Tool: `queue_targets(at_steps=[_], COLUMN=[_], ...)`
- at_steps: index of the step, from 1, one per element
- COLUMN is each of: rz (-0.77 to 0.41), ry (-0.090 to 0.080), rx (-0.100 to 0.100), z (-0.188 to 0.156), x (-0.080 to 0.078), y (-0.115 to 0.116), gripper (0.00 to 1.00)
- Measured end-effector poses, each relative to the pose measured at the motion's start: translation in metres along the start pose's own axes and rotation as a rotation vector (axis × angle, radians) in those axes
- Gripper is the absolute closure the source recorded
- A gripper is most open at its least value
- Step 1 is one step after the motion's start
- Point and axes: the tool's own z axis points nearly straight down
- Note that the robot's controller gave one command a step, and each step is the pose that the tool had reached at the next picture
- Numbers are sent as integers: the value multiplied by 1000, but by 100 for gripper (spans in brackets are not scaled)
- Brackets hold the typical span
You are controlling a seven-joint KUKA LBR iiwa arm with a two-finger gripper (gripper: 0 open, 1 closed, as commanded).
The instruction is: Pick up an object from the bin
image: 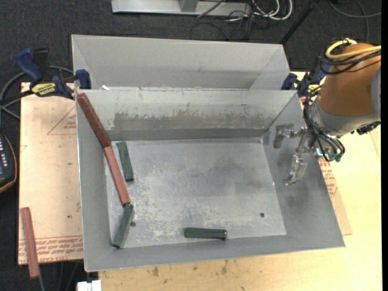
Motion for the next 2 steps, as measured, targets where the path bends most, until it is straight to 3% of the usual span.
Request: queue_targets(at_steps=[1, 2], rz=[-4, 117], ry=[-8, -5], rx=[1, -2], z=[-4, 3], x=[-2, 12], y=[1, 51], gripper=[100, 100])
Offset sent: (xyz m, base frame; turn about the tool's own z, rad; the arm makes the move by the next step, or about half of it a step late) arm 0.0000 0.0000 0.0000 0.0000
